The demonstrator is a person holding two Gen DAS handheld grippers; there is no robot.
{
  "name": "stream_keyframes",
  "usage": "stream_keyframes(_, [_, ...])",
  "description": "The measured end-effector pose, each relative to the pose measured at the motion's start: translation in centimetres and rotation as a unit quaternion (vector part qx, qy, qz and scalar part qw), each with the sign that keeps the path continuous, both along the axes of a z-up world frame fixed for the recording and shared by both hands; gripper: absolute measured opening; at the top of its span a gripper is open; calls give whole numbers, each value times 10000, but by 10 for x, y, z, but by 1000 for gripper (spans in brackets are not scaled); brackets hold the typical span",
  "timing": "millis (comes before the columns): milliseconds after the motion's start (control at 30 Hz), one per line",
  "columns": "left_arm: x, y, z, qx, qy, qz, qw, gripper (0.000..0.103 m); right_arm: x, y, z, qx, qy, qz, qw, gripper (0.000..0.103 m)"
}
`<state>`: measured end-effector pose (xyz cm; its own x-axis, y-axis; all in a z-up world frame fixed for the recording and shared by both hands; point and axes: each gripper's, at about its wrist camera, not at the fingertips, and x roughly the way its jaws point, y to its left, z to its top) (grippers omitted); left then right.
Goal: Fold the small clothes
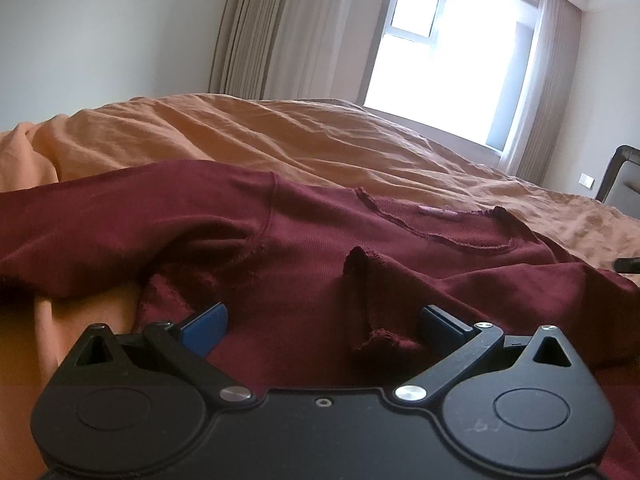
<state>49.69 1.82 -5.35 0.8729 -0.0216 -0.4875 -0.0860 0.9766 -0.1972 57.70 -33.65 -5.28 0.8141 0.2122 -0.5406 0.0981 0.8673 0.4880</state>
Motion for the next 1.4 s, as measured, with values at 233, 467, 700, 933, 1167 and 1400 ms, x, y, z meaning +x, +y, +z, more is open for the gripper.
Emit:
stream_keyframes(233, [-11, 14, -3, -444, -342, 10, 9984, 97, -18, 16, 21, -1398, -747, -13, 9874, 10])
stream_keyframes(467, [-8, 9, -3, -297, -246, 14, 9993, 98, -19, 25, 2, -2425, -574, -149, 9683, 14])
stream_keyframes(700, [-10, 14, -5, -491, -331, -89, 9982, 102, -70, 5, -1, -2131, -760, -293, 9736, 68])
stream_keyframes(933, [-5, 6, -6, -244, -178, -102, 9995, 102, -129, 29, -7, -3102, -769, 459, 9464, 73])
stream_keyframes(1167, [1, -8, -7, 269, 42, -59, 9996, 102, -124, 66, -18, -3797, -944, 870, 9162, 56])
stream_keyframes(1400, [0, -8, -8, 258, 35, -58, 9996, 102, -123, 71, -33, -3899, -507, 992, 9141, 6])
